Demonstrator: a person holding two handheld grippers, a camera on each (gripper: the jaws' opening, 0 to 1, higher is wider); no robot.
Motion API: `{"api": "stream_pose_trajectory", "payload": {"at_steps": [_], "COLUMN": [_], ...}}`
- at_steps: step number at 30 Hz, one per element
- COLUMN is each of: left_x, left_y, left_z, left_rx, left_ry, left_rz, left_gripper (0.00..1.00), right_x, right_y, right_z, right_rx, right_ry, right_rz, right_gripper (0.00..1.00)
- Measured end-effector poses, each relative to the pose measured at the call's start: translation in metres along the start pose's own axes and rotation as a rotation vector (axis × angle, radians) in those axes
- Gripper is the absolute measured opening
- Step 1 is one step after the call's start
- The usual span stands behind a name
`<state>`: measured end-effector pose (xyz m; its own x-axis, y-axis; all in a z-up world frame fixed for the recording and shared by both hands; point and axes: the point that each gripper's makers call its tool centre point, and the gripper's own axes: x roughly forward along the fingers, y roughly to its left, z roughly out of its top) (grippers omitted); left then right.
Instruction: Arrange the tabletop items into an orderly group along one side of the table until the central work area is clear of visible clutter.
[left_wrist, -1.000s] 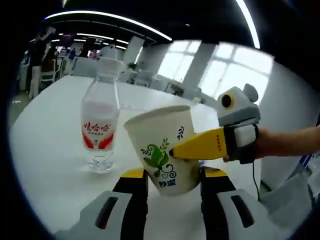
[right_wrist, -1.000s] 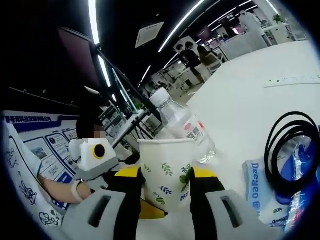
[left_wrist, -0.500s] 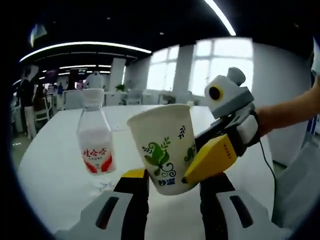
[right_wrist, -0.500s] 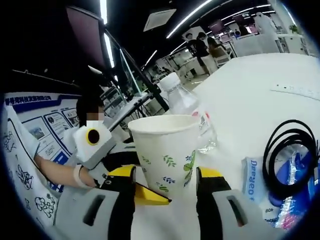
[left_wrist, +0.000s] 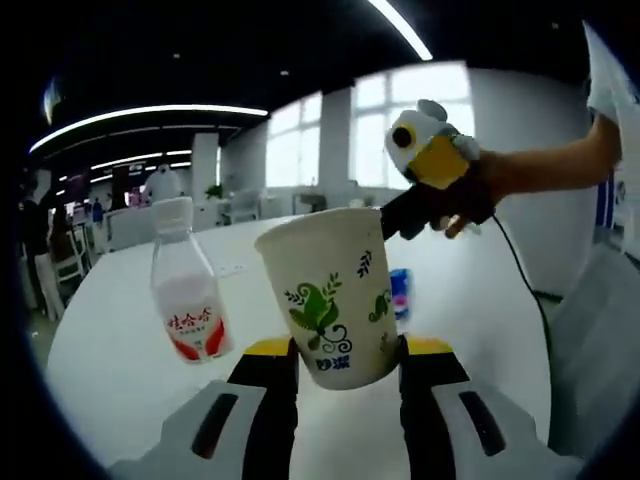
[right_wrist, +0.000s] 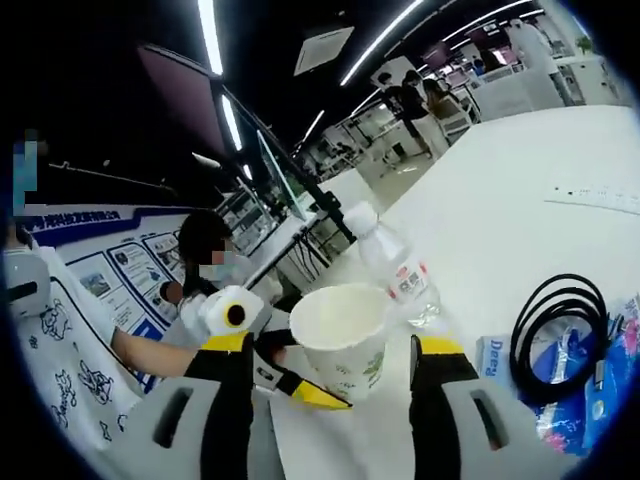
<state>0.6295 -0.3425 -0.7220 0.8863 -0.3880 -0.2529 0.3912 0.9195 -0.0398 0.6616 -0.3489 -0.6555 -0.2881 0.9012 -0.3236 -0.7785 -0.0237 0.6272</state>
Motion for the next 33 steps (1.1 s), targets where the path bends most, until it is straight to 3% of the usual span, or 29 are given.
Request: {"api": "stream_pose_trajectory", "payload": {"at_steps": [2,4,5,10,12,24,33], "left_x": [0.0,0.0,0.001,0.002,0.003,0.003,0.003], "left_y": [-0.007,-0.012,-0.014,-0.02,-0.022,-0.024,-0.023], "left_z": [0.0,0.0,0.001,0.0,-0.002,-0.004,-0.009], "left_rx": [0.013,0.035,0.043,0.069,0.081,0.086,0.082], "left_ry": [-0.002,0.0,0.001,0.006,0.012,0.014,0.028], "left_rz": [-0.024,-0.042,-0.046,-0.064,-0.072,-0.075,-0.071], "left_gripper": [0.35,0.35,0.35,0.36,0.36,0.35,0.35], "right_x": [-0.001,0.0,0.002,0.007,0.011,0.011,0.013], "right_y": [-0.004,-0.008,-0.007,-0.015,-0.017,-0.024,-0.025], "right_z": [0.005,0.008,0.01,-0.011,-0.017,-0.023,-0.026], "right_rx": [-0.001,0.032,0.018,-0.027,-0.024,-0.024,-0.003], "right_ry": [0.004,0.014,0.015,0.154,0.182,0.212,0.209], "right_rz": [-0.007,-0.025,0.001,-0.03,-0.033,-0.041,-0.045], "right_gripper": [0.38,0.29,0.26,0.21,0.16,0.01,0.0]}}
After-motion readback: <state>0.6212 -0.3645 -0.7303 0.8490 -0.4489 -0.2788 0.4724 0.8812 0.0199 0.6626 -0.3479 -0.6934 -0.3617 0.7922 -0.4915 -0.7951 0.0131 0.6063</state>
